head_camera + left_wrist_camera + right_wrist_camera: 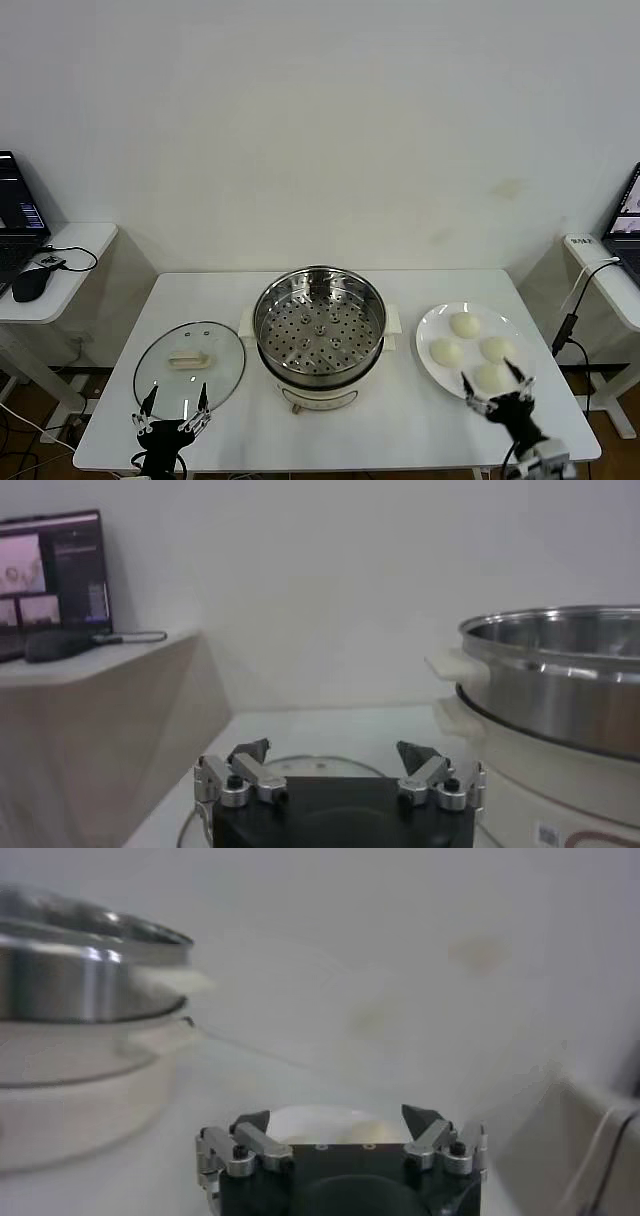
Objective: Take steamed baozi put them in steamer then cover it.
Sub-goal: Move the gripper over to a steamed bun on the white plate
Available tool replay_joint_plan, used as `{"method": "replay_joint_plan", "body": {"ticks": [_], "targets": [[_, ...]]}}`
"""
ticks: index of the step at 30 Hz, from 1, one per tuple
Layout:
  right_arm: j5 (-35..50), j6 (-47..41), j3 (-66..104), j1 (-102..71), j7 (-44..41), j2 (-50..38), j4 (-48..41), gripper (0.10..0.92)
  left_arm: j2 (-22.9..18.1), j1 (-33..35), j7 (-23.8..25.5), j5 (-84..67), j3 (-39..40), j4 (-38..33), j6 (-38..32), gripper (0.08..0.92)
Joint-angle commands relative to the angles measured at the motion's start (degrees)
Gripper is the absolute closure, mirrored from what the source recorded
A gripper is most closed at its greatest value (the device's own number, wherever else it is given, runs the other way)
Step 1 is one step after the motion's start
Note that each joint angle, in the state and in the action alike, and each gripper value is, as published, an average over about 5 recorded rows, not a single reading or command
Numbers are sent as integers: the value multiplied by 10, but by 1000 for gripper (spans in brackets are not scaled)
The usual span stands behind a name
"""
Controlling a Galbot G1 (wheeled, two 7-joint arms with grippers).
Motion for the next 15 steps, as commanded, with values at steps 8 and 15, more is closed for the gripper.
{"method": "replay_joint_plan", "body": {"ticks": [8, 15], "targets": [[-221, -41, -91, 290, -231, -299, -205, 203, -4, -4, 6, 45, -8, -5, 20, 177], [-165, -42, -357, 535, -352, -360, -303, 203, -2, -4, 4, 50, -17, -6, 20, 177]]}}
